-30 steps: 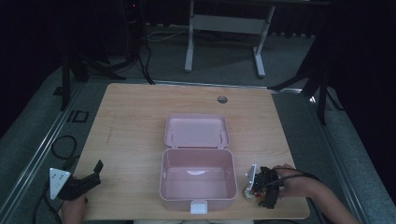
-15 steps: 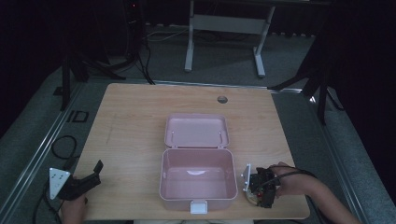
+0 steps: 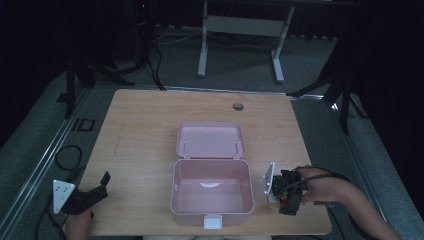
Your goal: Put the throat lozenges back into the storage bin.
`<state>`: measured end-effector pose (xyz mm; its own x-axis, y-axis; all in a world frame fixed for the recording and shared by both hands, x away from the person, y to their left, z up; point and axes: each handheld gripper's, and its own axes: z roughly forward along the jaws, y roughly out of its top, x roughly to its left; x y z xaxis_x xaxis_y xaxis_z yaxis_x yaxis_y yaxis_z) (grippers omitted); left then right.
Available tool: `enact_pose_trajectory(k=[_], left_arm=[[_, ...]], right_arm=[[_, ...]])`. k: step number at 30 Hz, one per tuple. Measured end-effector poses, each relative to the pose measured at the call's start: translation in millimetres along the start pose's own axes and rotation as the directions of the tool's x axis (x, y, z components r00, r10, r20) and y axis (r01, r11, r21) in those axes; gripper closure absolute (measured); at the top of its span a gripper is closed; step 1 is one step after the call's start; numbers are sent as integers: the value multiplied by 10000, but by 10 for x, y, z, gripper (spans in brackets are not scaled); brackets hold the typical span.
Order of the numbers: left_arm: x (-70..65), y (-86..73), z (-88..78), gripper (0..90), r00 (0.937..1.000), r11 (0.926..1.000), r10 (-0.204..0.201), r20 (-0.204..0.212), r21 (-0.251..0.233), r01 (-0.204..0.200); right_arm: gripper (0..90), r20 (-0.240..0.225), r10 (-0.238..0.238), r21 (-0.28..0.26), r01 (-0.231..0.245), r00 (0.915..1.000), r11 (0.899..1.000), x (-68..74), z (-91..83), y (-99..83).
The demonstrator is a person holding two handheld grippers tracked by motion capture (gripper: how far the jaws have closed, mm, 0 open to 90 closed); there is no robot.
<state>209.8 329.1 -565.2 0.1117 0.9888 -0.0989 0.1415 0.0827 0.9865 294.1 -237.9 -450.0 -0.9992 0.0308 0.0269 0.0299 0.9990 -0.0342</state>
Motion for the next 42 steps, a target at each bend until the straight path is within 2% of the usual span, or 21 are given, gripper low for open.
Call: enact_pose_trajectory(k=[3,4,7,12,13,14,17,21,23,25,26,28,30,33,34,37,38,42], left_arm=[[-2,0,3,3,10000,10000,0,4,13,0],[-2,0,3,3,10000,10000,0,4,13,0],[-2,0,3,3,10000,10000,-4,-12,15,4],[-1,-1,0,3,10000,10000,-15,0,-8,15],[1,0,1,3,10000,10000,-21,14,5,21],[1,0,1,3,10000,10000,-21,14,5,21],[3,1,1,3,10000,10000,-31,27,12,30],[5,1,1,3,10000,10000,-42,47,23,42],[5,1,2,3,10000,10000,-46,48,27,46],[6,1,1,3,10000,10000,-57,49,23,57],[6,1,1,3,10000,10000,-59,51,23,59],[6,1,2,3,10000,10000,-71,55,18,71],[6,1,2,3,10000,10000,-72,63,21,72],[8,1,0,3,10000,10000,-66,63,31,66],[9,1,0,3,10000,10000,-65,66,31,65],[8,1,1,3,9999,10000,-82,68,20,82],[8,1,1,3,9999,10000,-82,70,15,81],[8,1,1,3,9999,10000,-84,73,13,84]], right_arm=[[200,43,159,-327,-158,9999,9993,-20,-245,58],[200,43,159,-327,-158,9999,9993,-20,-245,58],[200,43,322,-538,-319,9995,9980,-17,-436,141],[200,159,28,-724,-17,9999,9974,19,-604,272],[200,192,-218,-753,232,9996,9969,50,-687,356],[200,192,-218,-753,232,9996,9969,50,-687,356],[200,215,-561,-831,577,9982,9949,84,-799,516],[200,190,-772,-873,785,9968,9931,102,-857,624],[200,236,-998,-896,1015,9947,9908,120,-910,736],[200,239,-1112,-916,1129,9935,9894,124,-921,773],[200,217,-1241,-929,1256,9920,9877,130,-928,856],[200,211,-1279,-910,1293,9916,9874,135,-925,883],[200,179,-1521,-801,1530,9882,9850,135,-889,993],[200,110,-1565,-759,1569,9876,9847,137,-853,1071],[200,111,-1717,-772,1721,9851,9821,131,-831,1102],[200,39,-1753,-663,1752,9845,9823,115,-760,1176],[200,-75,-1794,-598,1786,9837,9821,93,-681,1224],[200,-209,-1813,-516,1800,9832,9823,69,-570,1270]])
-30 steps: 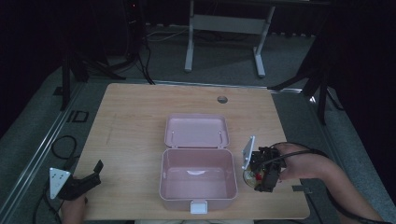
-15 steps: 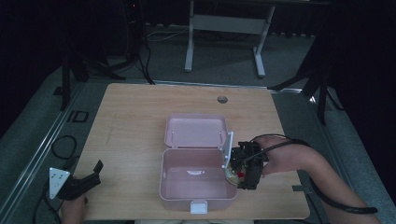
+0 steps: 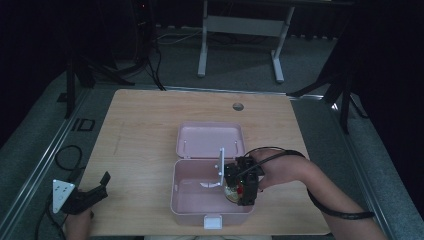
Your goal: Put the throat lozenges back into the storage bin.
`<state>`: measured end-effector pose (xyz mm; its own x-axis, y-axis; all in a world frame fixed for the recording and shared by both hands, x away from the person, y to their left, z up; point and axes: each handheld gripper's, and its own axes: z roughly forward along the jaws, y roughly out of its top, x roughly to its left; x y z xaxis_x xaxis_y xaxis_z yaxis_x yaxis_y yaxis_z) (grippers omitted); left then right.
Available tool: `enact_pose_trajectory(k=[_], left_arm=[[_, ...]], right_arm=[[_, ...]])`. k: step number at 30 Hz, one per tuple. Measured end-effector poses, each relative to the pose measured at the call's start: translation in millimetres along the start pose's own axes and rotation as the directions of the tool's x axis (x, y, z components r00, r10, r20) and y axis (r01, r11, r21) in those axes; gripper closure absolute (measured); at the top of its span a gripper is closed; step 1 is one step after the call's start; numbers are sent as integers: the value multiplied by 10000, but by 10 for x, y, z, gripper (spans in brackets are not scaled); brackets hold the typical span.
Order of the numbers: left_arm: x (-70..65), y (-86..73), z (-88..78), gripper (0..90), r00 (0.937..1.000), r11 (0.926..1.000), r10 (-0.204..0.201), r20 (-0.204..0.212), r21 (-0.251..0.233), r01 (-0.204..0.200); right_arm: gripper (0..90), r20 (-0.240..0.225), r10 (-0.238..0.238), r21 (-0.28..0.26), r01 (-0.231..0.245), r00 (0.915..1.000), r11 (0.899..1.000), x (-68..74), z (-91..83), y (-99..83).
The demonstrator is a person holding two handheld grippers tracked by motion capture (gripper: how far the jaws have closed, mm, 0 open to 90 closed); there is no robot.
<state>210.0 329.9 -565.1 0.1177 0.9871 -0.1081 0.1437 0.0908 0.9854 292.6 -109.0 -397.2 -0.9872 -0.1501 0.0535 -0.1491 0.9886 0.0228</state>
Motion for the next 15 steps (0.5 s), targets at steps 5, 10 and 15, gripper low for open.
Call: enact_pose_trajectory(k=[5,10,15], left_arm=[[-1,0,2,3,10000,10000,18,7,2,-18],[0,0,0,3,10000,10000,20,15,15,-20],[2,0,-1,3,10000,10000,16,19,8,-16]], right_arm=[[200,-210,-42,320,49,9998,9995,-65,212,66],[200,-273,57,655,-39,9996,9978,-137,404,137],[200,-353,5,877,26,9994,9961,-170,518,164]])
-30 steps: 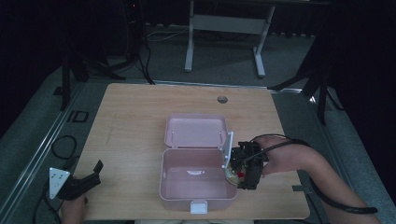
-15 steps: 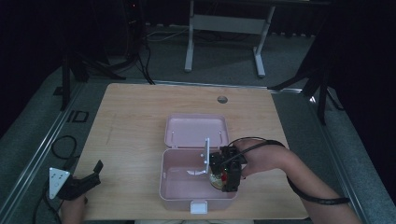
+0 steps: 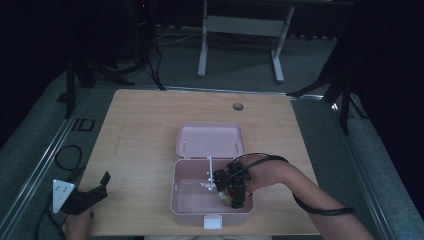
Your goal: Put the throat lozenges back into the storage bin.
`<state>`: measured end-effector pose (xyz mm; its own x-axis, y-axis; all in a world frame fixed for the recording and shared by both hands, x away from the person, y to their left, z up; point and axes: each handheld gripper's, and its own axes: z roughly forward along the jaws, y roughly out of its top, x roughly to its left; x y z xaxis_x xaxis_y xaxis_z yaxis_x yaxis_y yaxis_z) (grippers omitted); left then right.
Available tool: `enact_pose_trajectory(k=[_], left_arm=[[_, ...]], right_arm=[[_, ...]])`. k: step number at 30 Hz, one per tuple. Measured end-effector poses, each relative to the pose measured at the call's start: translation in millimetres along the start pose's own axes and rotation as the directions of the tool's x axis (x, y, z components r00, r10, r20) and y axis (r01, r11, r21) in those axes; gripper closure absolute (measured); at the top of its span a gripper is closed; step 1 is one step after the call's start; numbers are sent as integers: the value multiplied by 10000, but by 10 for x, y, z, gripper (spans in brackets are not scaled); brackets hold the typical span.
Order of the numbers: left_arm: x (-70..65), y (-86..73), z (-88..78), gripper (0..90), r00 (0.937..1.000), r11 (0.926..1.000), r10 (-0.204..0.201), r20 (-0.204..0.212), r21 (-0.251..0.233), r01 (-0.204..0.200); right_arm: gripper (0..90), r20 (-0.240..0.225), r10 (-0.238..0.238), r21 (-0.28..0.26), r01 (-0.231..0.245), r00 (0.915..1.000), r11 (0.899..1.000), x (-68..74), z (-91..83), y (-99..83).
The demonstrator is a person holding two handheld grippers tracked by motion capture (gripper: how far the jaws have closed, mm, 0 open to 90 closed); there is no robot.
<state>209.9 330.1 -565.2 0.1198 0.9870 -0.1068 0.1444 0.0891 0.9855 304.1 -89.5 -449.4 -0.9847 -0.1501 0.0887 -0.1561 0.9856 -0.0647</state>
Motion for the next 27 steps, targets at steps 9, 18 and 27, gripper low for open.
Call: enact_pose_trajectory(k=[9,18,27], left_arm=[[-1,0,1,3,10000,10000,14,0,8,-14],[-2,1,3,3,10000,10000,27,7,14,-27],[-1,0,2,4,10000,10000,23,10,6,-23]], right_arm=[[200,-219,-107,484,117,9997,9988,-35,225,46],[200,-451,114,912,-72,9989,9958,-76,359,43],[184,-738,30,1142,55,9973,9934,-71,435,48]])
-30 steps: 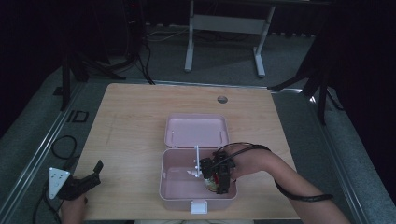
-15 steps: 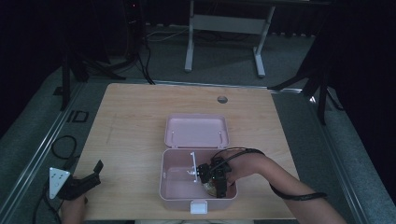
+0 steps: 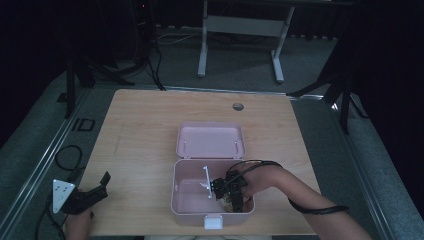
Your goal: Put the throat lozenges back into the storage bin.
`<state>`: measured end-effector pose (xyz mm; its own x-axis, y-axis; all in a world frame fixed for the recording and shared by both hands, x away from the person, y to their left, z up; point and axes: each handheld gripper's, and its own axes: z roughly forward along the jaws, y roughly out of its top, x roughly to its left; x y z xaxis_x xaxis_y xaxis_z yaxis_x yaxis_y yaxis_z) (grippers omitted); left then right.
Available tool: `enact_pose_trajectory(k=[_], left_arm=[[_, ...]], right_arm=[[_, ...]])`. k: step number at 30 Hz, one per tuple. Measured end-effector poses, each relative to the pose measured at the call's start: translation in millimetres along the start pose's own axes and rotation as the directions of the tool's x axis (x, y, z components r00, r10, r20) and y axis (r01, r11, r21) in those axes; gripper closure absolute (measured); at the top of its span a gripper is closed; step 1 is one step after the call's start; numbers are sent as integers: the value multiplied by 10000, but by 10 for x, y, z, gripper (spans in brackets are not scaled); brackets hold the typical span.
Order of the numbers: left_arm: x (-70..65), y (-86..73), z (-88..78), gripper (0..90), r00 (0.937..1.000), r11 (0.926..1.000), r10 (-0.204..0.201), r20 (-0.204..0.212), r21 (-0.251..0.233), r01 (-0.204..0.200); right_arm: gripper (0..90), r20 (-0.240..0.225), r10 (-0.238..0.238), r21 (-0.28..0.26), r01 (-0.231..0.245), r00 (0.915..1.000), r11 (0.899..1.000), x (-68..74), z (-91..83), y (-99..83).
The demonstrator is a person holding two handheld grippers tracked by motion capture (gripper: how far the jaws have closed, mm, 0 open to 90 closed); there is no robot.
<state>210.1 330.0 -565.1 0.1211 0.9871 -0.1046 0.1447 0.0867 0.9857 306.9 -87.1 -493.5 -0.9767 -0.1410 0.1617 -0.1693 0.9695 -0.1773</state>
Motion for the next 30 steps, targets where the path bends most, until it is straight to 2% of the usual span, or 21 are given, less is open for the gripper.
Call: enact_pose_trajectory(k=[5,10,13,16,17,18,19,21,24,25,30], left_arm=[[-1,0,1,3,10000,10000,17,-9,6,-17],[0,0,0,3,10000,10000,8,-12,3,-8],[0,0,0,3,10000,10000,0,-15,-3,0],[-1,0,1,3,10000,10000,11,-20,15,-11],[-1,0,1,3,10000,10000,11,-20,15,-11],[-1,1,2,3,10000,10000,22,-27,10,-22],[-2,0,2,3,10000,10000,3,-33,-1,-3],[-2,0,1,4,10000,10000,-6,-38,-7,6],[-2,0,2,3,10000,10000,-9,-38,-2,9],[-2,1,2,3,10000,10000,-11,-40,2,11],[-2,0,1,3,10000,10000,-20,-52,-8,20]], right_arm=[[159,-64,92,-10,-93,9999,10000,-11,-3,-4],[136,199,-4,-248,9,9998,9997,8,-86,-33],[136,438,-33,-753,66,9990,9971,35,-237,-86],[130,674,2,-1525,101,9977,9882,83,-437,-169],[130,674,2,-1525,101,9977,9882,83,-437,-169],[130,674,29,-1804,93,9977,9836,100,-504,-205],[131,844,134,-2268,61,9963,9739,133,-628,-281],[131,1191,131,-2588,183,9928,9657,170,-733,-373],[131,1593,507,-3243,37,9859,9460,201,-878,-548],[131,1783,641,-3458,15,9819,9383,211,-921,-614],[131,2064,1385,-4460,-329,9686,8944,261,-1047,-972]])
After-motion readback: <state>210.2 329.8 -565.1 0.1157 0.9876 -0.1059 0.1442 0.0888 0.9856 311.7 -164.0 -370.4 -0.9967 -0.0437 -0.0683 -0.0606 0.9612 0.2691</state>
